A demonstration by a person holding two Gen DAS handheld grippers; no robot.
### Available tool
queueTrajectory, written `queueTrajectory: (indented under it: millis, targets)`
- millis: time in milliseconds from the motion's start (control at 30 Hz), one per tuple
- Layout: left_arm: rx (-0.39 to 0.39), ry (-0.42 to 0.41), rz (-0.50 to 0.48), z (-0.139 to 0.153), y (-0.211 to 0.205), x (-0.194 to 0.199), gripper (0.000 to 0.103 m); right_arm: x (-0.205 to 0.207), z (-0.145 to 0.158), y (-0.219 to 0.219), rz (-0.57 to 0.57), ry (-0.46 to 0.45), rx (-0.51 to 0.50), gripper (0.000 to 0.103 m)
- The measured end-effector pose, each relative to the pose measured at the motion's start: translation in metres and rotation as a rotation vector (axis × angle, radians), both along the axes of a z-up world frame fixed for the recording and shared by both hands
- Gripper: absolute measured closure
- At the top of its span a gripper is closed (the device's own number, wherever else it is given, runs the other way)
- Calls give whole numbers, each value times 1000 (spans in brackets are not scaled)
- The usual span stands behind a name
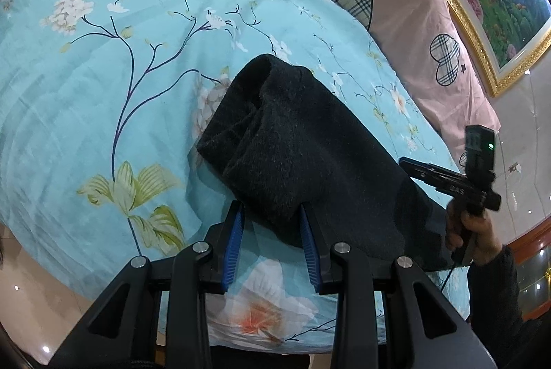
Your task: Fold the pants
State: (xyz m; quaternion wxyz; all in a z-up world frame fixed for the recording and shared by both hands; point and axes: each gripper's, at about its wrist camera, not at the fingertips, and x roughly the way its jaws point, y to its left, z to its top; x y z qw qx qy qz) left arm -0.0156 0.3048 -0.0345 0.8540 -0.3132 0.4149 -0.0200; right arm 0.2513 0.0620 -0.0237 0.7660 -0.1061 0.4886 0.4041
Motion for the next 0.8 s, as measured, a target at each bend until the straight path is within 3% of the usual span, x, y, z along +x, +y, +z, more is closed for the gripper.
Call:
queueTrajectory:
  millis: [200,300,467,600,800]
  targets:
    - [-16,14,1,-9,3,6,70,13,-25,13,101,116,-101,57]
    - [-30,15,7,-12,3,8,70,8,-27,19,142,96,-142,58]
    - [-37,13,5,-14,1,18,70,-6,-24,30,229,78,-186,79]
    - [-79,5,16,-17,4,29,71,-16,-21,36,247,2,-231,89]
    - [-37,-13,0,-12,-1,41,79,-43,6,20,158,-192,-194,92]
